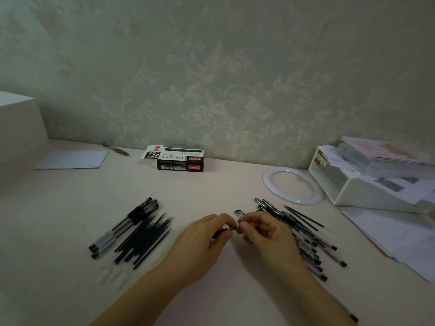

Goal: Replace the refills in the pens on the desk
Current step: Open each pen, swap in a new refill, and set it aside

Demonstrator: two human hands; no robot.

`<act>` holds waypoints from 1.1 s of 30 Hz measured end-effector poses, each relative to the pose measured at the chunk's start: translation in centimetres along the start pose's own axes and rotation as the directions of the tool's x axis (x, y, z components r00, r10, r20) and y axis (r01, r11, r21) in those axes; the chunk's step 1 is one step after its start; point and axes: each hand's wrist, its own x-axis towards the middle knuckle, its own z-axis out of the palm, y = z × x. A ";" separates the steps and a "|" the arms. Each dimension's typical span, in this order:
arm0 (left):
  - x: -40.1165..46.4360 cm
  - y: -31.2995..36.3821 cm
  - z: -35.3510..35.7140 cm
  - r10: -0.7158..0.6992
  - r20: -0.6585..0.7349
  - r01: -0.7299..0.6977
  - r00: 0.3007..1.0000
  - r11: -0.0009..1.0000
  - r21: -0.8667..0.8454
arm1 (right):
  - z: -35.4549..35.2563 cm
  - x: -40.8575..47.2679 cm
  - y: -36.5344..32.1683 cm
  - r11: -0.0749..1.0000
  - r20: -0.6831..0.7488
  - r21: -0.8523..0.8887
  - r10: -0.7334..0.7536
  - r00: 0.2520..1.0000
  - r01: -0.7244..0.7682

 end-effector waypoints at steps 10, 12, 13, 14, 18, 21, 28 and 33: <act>0.0 -0.3 0.1 -0.003 -0.002 0.003 1.000 1.000 0.005 | -0.3 0.0 0.0 1.000 0.079 -0.018 -0.011 0.997 0.013; 0.0 -0.2 0.0 0.016 -0.005 -0.016 1.000 0.999 0.029 | -0.5 0.0 0.1 0.999 0.075 -0.040 -0.025 0.997 0.028; 0.0 -0.2 0.0 0.029 -0.002 -0.029 1.000 0.999 0.041 | -0.6 0.0 0.2 0.997 0.081 -0.065 -0.036 0.996 0.041; 0.0 -0.2 0.0 0.046 0.000 -0.045 0.999 0.998 0.050 | -0.6 0.0 0.3 0.992 0.088 -0.113 -0.050 0.995 0.060; 0.0 -0.1 0.1 0.088 0.009 -0.088 0.996 0.994 0.070 | -0.3 -0.3 0.7 0.935 0.069 -0.327 -0.121 0.990 0.137; 0.1 -0.1 0.0 0.086 -0.003 -0.086 0.996 0.995 0.044 | -0.2 -0.4 0.5 0.924 0.049 -0.349 -0.152 0.987 0.159; 0.1 0.0 -0.1 0.090 -0.011 -0.090 0.996 0.996 0.005 | -0.3 -0.2 0.5 0.933 0.131 -0.313 -0.143 0.981 0.177; 0.2 0.0 -0.1 0.097 -0.012 -0.097 0.995 0.995 0.010 | -0.2 -0.4 0.3 0.920 0.076 -0.344 -0.170 0.983 0.186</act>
